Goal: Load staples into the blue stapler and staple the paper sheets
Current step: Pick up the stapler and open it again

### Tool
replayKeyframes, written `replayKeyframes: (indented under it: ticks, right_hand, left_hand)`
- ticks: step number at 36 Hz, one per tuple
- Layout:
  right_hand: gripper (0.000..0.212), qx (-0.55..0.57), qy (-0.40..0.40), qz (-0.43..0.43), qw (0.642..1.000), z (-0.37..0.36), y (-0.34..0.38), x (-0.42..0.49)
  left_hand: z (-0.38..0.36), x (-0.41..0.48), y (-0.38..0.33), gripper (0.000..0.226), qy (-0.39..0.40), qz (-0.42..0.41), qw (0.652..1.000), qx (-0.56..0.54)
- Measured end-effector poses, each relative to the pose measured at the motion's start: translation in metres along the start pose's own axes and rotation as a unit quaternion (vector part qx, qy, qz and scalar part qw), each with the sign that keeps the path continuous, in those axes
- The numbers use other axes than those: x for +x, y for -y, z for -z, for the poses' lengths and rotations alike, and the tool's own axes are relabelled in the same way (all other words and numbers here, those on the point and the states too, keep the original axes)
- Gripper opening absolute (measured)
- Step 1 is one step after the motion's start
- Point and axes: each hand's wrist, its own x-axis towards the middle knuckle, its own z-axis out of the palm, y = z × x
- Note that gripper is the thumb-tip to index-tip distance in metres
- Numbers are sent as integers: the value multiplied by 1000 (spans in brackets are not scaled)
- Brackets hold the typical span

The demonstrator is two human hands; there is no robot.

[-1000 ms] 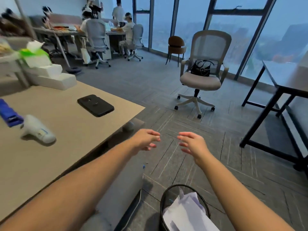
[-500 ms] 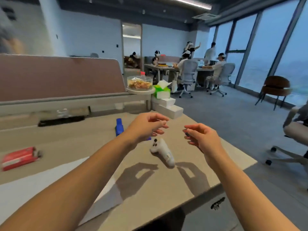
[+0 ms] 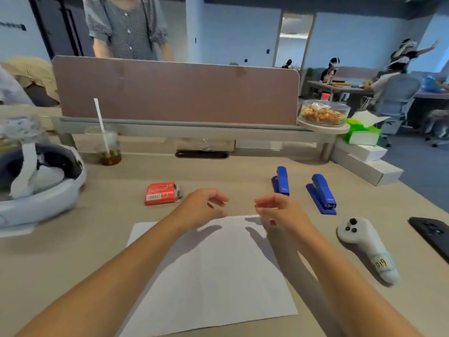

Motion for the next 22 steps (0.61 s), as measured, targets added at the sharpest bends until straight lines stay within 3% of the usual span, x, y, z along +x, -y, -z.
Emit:
replayKeyframes:
  ticks: [4,9,12,19,22]
  right_hand:
    - [23,-71,-36,22,997,-16,-9,14]
    - [47,-178,-201,64,961,-14,-11,56]
    - [54,-211,-257,46,942,-8,-11,79]
    - [63,-195,-243,-35,950,10,-23,111]
    - [48,-188,-228,-45,954,16,-29,118]
  left_hand:
    - [1,10,25,31,-34,-6,999,8]
    - [-14,39,20,29,-53,14,992,-115]
    - [-31,68,1,30,-57,-2,994,-95]
    - [-78,138,-32,34,-25,10,997,-77]
    - [-98,160,-36,34,-11,23,999,-34]
